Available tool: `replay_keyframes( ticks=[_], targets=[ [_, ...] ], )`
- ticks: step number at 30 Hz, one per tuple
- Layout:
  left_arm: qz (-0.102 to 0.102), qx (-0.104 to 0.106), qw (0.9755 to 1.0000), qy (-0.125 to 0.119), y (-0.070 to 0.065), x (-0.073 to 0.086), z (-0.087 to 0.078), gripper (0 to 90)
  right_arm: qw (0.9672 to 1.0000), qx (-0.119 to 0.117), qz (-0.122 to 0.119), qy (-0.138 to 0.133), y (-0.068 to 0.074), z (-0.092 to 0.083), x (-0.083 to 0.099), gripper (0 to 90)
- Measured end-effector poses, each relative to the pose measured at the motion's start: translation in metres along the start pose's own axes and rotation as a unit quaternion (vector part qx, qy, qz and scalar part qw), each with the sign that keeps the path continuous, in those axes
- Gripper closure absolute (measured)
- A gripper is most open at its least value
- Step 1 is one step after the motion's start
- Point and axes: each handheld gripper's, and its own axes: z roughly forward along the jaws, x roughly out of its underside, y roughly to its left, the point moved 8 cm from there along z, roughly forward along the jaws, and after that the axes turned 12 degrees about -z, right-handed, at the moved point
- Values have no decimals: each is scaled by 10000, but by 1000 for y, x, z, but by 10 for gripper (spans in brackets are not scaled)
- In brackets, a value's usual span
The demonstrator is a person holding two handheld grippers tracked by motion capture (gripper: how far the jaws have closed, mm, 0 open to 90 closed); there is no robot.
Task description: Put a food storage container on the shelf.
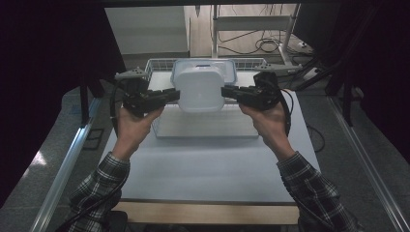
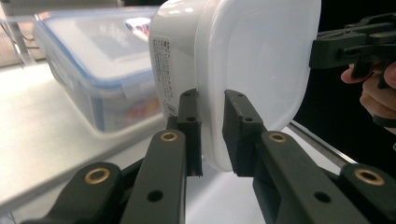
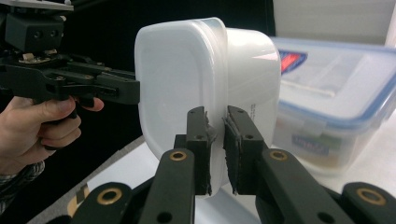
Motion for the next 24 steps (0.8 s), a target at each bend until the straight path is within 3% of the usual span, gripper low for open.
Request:
replay_keyframes(
  ticks=[8, 18, 24],
  targets=[
    [-10, -73, 9999, -100, -1, -25, -3, 780, 9999, 39, 40, -139, -8, 3, -23, 802],
    [-34, -123, 9997, -201, 1, -54, 4, 781, 9994, 226, 100, -241, -29, 12, -46, 794],
    [-142, -152, 9997, -138, 7, -64, 11, 782, 9991, 274, 226, -221, -41, 19, -53, 790]
  ],
)
